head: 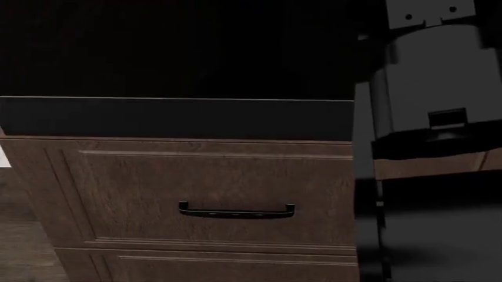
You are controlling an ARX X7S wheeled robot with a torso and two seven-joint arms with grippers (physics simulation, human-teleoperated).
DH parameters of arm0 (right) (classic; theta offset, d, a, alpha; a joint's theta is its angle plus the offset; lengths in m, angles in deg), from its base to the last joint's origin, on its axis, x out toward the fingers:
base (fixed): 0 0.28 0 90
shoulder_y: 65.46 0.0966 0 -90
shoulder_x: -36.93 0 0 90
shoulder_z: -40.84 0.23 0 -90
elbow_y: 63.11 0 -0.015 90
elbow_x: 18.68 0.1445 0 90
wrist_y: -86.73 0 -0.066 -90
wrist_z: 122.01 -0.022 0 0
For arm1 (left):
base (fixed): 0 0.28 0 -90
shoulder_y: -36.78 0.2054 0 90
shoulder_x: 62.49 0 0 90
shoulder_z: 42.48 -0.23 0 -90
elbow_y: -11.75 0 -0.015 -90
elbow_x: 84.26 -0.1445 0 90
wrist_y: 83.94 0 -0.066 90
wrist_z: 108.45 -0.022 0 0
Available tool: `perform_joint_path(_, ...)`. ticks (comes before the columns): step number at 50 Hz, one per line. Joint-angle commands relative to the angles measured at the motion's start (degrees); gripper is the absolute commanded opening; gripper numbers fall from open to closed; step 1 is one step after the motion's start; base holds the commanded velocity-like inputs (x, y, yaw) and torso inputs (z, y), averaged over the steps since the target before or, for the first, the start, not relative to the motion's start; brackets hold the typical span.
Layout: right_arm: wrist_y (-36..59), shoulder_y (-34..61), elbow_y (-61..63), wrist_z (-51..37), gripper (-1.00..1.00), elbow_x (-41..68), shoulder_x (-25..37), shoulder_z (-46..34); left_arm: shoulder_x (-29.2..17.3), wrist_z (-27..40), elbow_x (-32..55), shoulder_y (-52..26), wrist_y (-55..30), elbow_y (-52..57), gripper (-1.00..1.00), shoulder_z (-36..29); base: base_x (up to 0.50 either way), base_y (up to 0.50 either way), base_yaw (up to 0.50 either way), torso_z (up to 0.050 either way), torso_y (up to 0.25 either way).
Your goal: Close the oven door
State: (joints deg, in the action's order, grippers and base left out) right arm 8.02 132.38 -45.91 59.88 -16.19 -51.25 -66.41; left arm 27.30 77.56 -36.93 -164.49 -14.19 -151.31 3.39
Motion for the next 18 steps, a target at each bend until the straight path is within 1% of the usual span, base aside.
perform_joint_path(1,-0.6,0.9,-2.2,0.2,1.00,-1.3,-0.5,0.5,0.2,-0.5,1.0,-0.9,0.5,-1.9,1.00,-1.3,0.00,0.00,0.00,0.000,0.000)
perform_joint_path(18,-0.6,0.9,-2.2,0.2,1.00,-1.3,-0.5,0.5,0.2,-0.5,1.0,-0.9,0.5,-1.9,1.00,-1.3,0.00,0.00,0.00,0.000,0.000)
